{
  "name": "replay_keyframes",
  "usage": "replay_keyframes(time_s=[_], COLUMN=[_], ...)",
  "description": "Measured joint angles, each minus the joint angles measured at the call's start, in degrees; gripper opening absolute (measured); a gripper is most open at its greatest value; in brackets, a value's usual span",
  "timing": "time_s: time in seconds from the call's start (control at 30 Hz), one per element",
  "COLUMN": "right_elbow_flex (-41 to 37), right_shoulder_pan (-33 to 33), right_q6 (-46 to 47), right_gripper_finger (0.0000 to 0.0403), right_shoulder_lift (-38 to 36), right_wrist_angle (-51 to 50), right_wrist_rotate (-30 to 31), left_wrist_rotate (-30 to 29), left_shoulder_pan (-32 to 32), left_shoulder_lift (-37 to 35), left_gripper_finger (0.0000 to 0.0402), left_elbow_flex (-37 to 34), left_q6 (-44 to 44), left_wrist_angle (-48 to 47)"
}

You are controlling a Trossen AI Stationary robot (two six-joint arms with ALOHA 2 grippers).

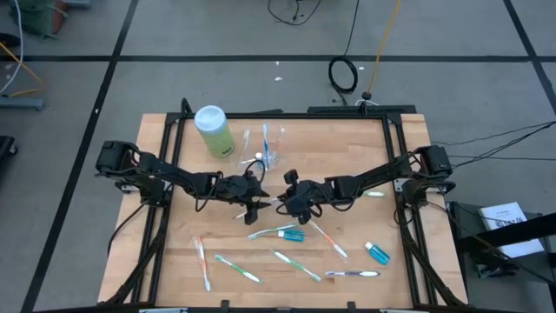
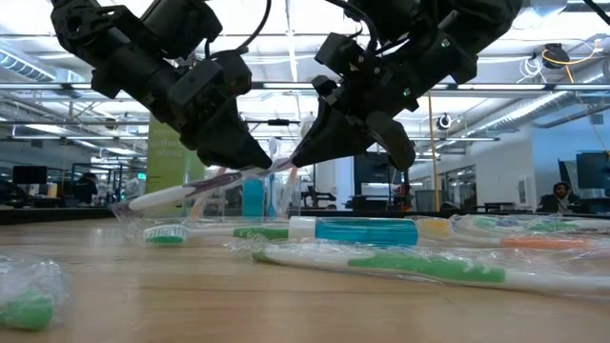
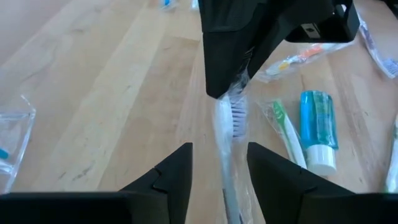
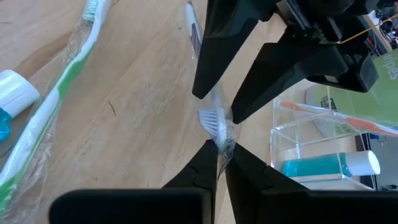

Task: Pick & Place toothbrushing station
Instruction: Put the purple toothbrush into the transparent organizer

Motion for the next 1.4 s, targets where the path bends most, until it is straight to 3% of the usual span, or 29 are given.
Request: replay_keyframes(time_s=[0.5, 0.73, 0.97, 1.13, 1.4], right_elbow_flex=[0.0, 0.0, 0.0, 0.0, 0.0], right_shoulder_pan=[0.0, 0.0, 0.0, 0.0, -0.4], right_q6=[-2.3, -2.4, -2.3, 0.2, 2.7], right_gripper_finger=[0.0022, 0.0026, 0.0063, 0.009, 0.0125], right_shoulder_lift=[0.0, 0.0, 0.0, 0.0, -0.1], right_wrist_angle=[0.7, 0.8, 0.8, 0.8, -0.2], right_wrist_rotate=[0.0, 0.1, 0.2, 0.5, 7.6], left_wrist_rotate=[2.0, 1.9, 0.8, 0.8, -1.8], left_shoulder_pan=[0.7, 0.8, 0.8, 0.8, 0.8], left_shoulder_lift=[0.0, 0.0, 0.0, 0.0, -5.1], left_gripper_finger=[0.001, 0.0026, 0.0007, 0.0016, 0.001], left_elbow_flex=[0.0, 0.0, 0.0, 0.0, 0.0], left_q6=[-1.3, -1.3, -1.4, -1.5, -1.8], left_wrist_angle=[-0.2, -0.2, -0.2, -0.3, -9.4])
